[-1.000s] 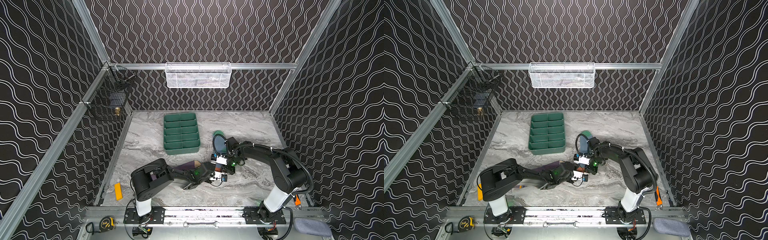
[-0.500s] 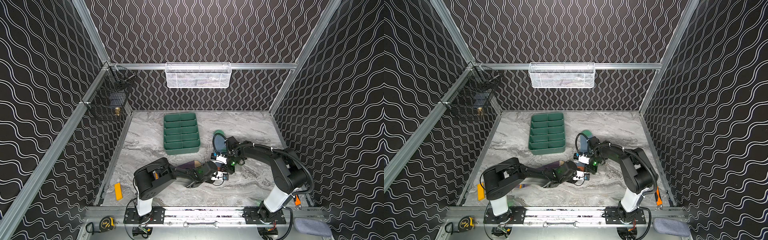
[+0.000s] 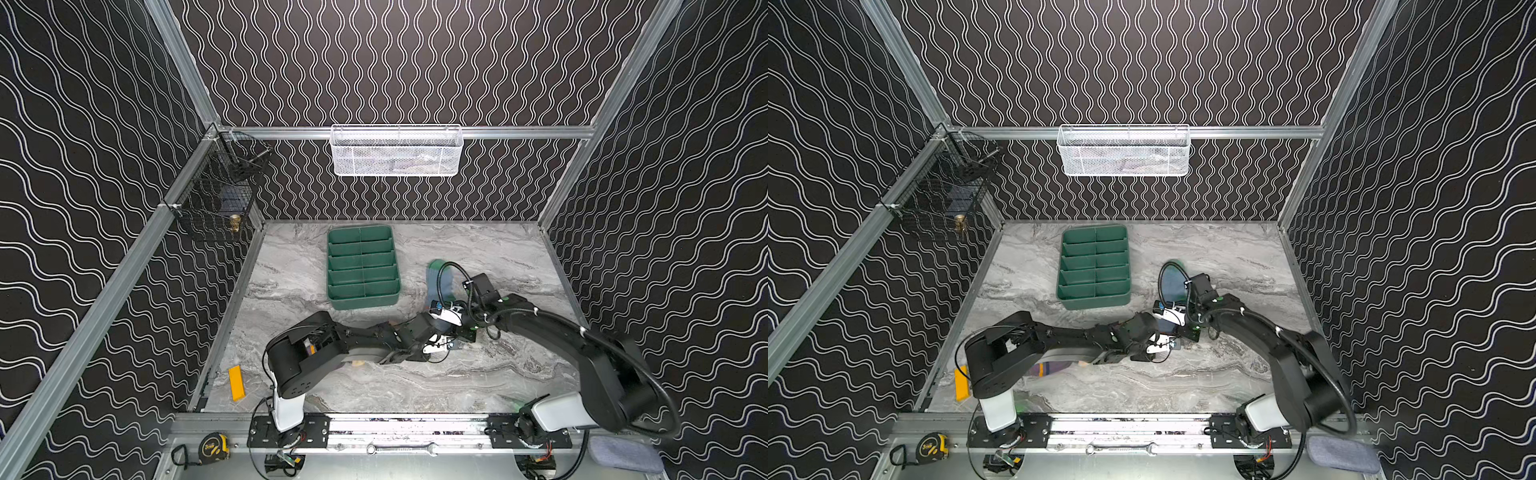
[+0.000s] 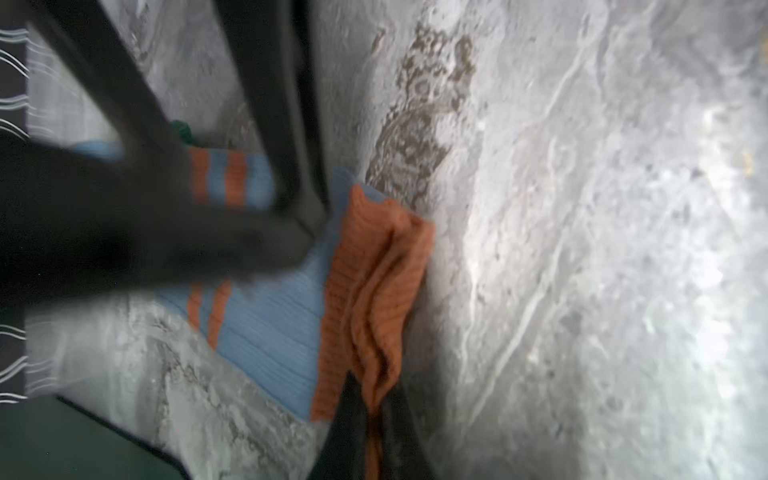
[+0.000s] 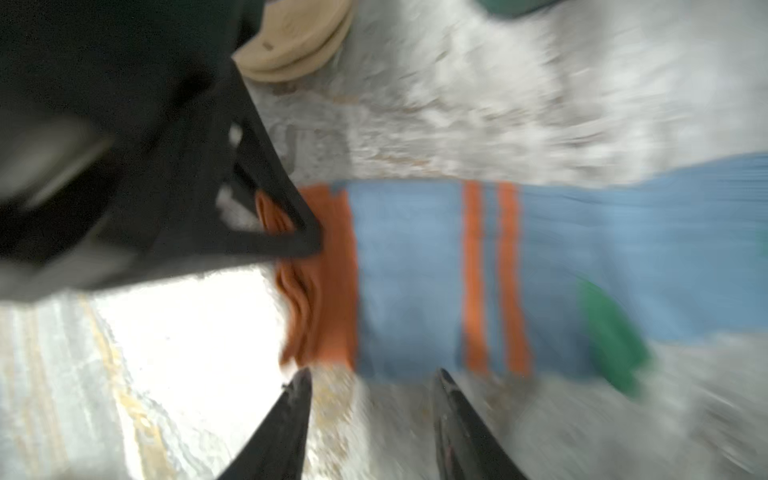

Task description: Roll the socks

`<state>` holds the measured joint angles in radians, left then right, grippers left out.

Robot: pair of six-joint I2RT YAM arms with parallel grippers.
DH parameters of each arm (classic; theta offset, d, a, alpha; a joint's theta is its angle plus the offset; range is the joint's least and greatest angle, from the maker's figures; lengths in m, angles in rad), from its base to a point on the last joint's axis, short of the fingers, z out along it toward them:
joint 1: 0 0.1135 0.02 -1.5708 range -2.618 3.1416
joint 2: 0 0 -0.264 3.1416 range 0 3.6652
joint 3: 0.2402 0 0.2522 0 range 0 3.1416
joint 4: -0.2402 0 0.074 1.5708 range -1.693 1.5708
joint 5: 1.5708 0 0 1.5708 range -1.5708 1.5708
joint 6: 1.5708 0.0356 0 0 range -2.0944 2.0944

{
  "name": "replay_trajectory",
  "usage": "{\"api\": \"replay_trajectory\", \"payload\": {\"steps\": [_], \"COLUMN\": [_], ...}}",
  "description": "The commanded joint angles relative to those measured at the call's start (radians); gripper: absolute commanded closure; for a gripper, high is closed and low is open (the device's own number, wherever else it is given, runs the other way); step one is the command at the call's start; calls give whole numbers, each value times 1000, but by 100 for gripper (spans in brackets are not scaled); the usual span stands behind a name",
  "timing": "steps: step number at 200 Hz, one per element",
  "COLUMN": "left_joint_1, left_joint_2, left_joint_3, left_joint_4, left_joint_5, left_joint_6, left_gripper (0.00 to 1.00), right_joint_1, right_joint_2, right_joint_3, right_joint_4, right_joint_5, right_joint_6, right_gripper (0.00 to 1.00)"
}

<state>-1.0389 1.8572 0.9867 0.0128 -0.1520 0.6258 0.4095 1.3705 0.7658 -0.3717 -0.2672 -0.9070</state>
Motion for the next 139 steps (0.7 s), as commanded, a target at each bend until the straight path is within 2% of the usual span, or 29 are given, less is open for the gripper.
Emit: {"api": "replay_trajectory", "payload": {"steps": [1,23,43,55,81,93,139], "left_joint_1": [34,83,124,145,187,205,255], "left_joint_2": [15,52,94,121,205,250,384], "left_joint_3": [70,171,263,314,456,524,731], "left_joint_4": [-286,-435,-567,-625,-780,-832,-941], "left_joint_5": [129,219,287,310,412,435,524], "left_joint_6": [-67,-111,-146,-176,-229,-268,-358], "left_gripper": [100,100,100,100,100,100,100], "right_joint_1": [-67,-155,-187,-193,-187,-154,160], "right_joint_2": [-113,-214,-272,-306,-386,-435,-576], "right_joint_3": [-73,-92,-77,-67,-75,-92,-265], "right_joint_4": [241,395,491,483,427,402,393], "right_joint_5": [152,265,342,326,249,255,522], "right_joint_6": [22,110,196,198,136,93,-203], "right_gripper": [48,38,41,44,43,42,43]}}
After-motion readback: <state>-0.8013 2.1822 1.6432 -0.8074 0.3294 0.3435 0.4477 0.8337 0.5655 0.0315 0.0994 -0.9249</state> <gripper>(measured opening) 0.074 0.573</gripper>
